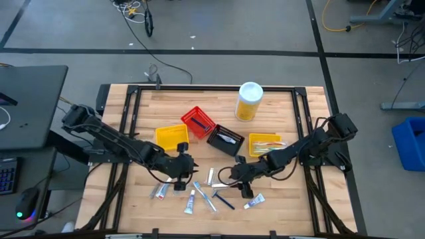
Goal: Pick & Place Travel size toiletries
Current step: Put the nail cutter into the left yellow bin, then put the toothpaste into the black bin
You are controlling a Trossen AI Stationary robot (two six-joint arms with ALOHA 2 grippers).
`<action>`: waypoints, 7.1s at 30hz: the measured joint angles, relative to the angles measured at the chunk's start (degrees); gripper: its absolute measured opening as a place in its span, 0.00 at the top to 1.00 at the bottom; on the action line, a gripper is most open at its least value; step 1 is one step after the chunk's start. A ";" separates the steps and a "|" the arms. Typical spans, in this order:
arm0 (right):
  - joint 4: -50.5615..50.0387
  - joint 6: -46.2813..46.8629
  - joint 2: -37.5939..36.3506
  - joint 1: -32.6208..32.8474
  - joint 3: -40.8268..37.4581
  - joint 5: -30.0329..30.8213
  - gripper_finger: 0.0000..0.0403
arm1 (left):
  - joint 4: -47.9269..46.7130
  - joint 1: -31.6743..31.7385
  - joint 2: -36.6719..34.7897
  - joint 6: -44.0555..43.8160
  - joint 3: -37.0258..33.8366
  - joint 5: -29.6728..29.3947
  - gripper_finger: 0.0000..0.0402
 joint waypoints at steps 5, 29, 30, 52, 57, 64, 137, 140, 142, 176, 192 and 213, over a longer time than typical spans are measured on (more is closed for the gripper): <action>5.01 -0.44 0.00 0.00 -2.96 0.00 0.52 | 0.10 0.02 0.00 0.19 0.00 -1.78 0.77; 14.79 1.12 9.97 -0.36 -2.43 0.26 0.54 | -0.14 0.02 0.00 0.08 0.02 -3.18 0.77; 14.83 1.96 9.97 -0.55 -2.43 0.18 0.54 | -0.14 0.02 0.00 0.08 0.02 -3.18 0.77; 13.94 0.30 9.92 -3.05 -2.37 -1.53 0.79 | -0.12 0.02 0.00 1.26 0.02 -2.97 0.77; 14.10 -0.25 9.92 -2.99 -2.41 -1.72 0.79 | -0.12 0.02 0.00 1.17 0.02 -2.96 0.77; 15.20 0.40 8.74 -2.97 -2.43 -1.07 0.81 | 0.12 0.02 0.00 -0.25 0.02 -2.97 0.77; 21.92 -4.57 8.68 -9.49 1.57 4.42 0.50 | 2.59 8.11 13.15 -17.58 0.02 8.27 0.83; 21.72 -4.81 8.68 -10.50 1.57 4.44 0.42 | -5.39 8.97 9.41 -18.20 0.02 5.79 0.85; 21.54 -4.74 8.68 -10.95 1.57 4.44 0.37 | -11.76 9.81 5.90 -18.90 0.02 3.28 0.85; 18.96 -3.98 8.72 -11.13 1.57 -1.59 0.33 | -6.84 34.52 -4.39 -0.16 -21.79 10.11 0.77; 14.18 -4.61 8.76 -10.86 1.57 -2.99 0.32 | -6.42 32.47 -12.75 -3.36 -21.77 10.50 0.72; -1.24 -5.39 8.54 -3.13 8.31 -8.19 0.43 | 13.11 5.48 -20.14 -7.89 -21.64 2.23 0.76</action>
